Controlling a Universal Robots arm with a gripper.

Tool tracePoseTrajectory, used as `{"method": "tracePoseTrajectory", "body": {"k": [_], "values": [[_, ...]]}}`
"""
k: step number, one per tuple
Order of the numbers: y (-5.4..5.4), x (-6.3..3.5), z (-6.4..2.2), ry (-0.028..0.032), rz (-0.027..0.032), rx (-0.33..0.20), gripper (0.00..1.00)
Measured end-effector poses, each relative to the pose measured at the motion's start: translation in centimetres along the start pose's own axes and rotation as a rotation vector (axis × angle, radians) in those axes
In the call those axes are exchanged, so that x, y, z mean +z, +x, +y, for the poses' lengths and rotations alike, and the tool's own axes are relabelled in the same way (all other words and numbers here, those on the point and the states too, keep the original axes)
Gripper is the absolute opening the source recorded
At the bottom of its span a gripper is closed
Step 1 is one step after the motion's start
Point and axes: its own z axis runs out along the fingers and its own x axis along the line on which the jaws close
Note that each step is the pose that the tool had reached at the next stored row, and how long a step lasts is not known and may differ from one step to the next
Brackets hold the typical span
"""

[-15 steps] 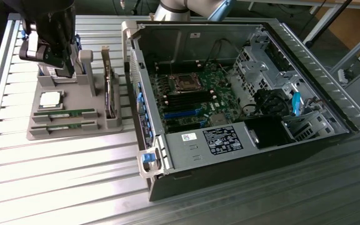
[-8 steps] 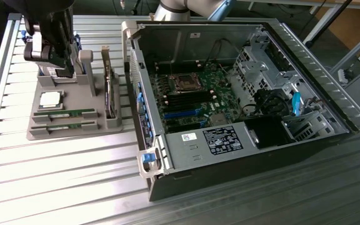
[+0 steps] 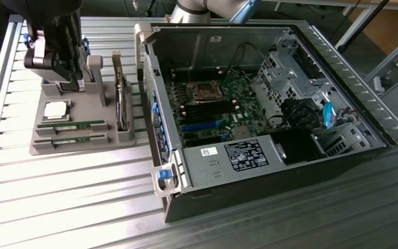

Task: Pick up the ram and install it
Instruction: 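Pick up the ram and move it above insertion slot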

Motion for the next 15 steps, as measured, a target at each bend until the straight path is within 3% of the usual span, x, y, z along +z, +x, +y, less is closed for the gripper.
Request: {"method": "tracePoseTrajectory", "body": {"k": [8,9,15], "values": [[0.0,0.94,0.04,-0.0001,0.0,0.0,0.29],[0.0,1.99,0.07,-0.0002,0.0002,0.0,0.29],[0.0,2.14,0.07,-0.0001,0.0001,0.0,0.29]]}}
